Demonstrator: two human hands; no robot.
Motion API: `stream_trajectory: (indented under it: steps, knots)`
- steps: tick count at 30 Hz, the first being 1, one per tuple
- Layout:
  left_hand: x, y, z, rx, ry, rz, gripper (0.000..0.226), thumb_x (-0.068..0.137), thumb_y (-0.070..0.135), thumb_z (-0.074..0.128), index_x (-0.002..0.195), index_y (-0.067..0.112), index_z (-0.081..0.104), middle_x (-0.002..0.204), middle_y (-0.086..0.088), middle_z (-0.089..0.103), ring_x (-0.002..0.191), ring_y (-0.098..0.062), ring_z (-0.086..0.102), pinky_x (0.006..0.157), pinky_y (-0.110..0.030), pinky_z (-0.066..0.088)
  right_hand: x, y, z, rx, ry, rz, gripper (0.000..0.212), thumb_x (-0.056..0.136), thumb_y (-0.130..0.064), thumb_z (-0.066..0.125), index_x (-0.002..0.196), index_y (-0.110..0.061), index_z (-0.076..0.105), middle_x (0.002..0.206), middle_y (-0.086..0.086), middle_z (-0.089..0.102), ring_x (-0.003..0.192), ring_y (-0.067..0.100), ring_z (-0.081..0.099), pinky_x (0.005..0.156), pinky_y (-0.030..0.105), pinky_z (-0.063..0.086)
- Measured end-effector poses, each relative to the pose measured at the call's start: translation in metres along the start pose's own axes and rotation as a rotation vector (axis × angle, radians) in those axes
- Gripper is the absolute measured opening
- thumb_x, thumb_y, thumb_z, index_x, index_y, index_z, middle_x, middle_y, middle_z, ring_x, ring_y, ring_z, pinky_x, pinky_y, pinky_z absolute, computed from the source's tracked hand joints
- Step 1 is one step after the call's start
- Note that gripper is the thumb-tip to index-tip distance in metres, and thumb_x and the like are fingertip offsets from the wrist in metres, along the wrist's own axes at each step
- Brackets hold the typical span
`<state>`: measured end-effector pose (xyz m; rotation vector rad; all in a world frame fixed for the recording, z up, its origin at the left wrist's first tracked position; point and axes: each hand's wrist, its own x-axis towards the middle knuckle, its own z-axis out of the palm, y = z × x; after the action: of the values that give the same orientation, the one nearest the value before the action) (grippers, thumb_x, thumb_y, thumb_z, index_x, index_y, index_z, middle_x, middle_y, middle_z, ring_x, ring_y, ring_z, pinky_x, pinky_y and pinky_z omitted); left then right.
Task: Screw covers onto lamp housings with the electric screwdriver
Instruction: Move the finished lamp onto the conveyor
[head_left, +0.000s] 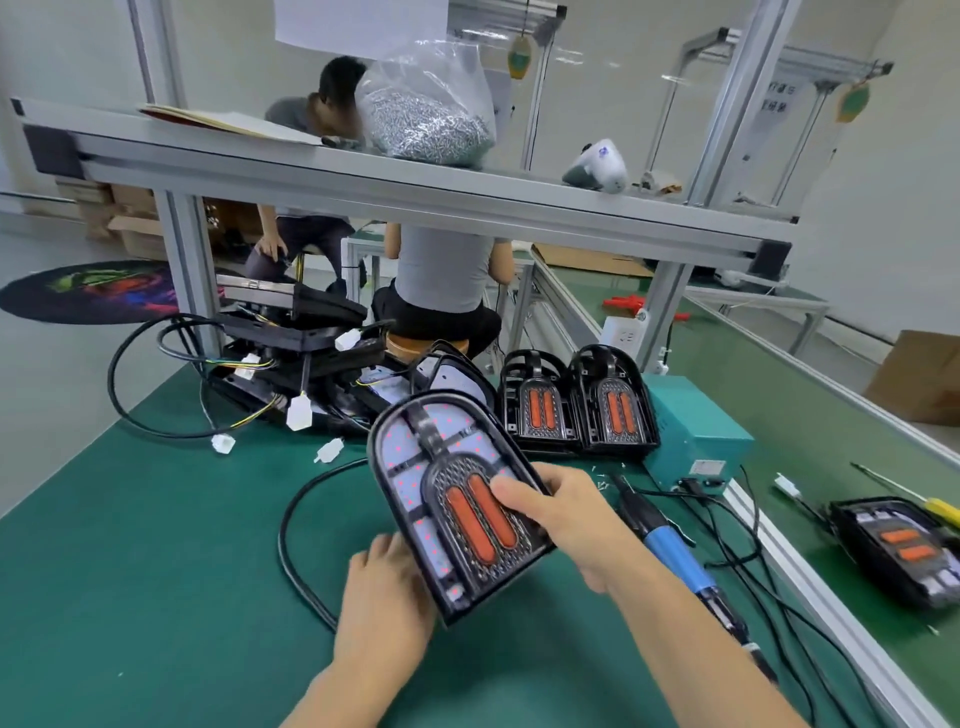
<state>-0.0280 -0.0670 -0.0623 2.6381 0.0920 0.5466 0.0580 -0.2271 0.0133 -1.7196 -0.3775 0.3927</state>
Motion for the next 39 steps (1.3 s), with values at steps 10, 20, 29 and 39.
stream_trajectory:
  steps: [10,20,29,39]
  knots:
    - [0.002,-0.001,-0.010,-0.194,0.099,0.004,0.023,0.073,0.006,0.050,0.082,0.015,0.069,0.076,-0.003,0.067,0.075,-0.028,0.056,0.073,-0.033,0.038,-0.008,-0.012,0.004,0.083,0.105,-0.186,0.009,0.082,-0.023,0.079,0.085,-0.016,0.074,0.080,0.001,0.074,0.070,0.013,0.064,0.072,0.029,0.054]
    - [0.023,-0.059,-0.048,-0.153,0.168,-0.287,0.052,0.081,0.011,0.071,0.130,0.017,0.053,0.131,-0.001,0.052,0.126,-0.024,0.039,0.102,-0.043,0.031,-0.002,-0.027,0.003,0.162,0.118,-0.252,0.018,0.080,-0.026,0.078,0.082,-0.009,0.071,0.079,0.006,0.068,0.076,0.020,0.058,0.081,0.040,0.048]
    - [0.018,-0.075,-0.055,0.332,-0.128,-0.588,0.038,0.087,0.053,0.052,0.093,0.017,0.040,0.078,0.006,0.054,0.071,-0.020,0.054,0.055,-0.027,0.036,-0.002,-0.036,-0.005,0.203,0.162,-0.235,0.007,0.084,-0.019,0.073,0.078,-0.016,0.075,0.078,0.003,0.072,0.070,0.015,0.063,0.074,0.033,0.053]
    - [0.031,-0.078,-0.059,0.339,-0.214,-0.650,0.014,0.079,0.022,0.054,0.071,0.016,0.045,0.073,0.002,0.056,0.062,-0.016,0.049,0.051,-0.021,0.030,-0.006,-0.030,-0.007,0.277,0.148,-0.136,0.009,0.081,-0.023,0.074,0.076,-0.017,0.078,0.081,0.007,0.075,0.066,0.015,0.069,0.063,0.025,0.056]
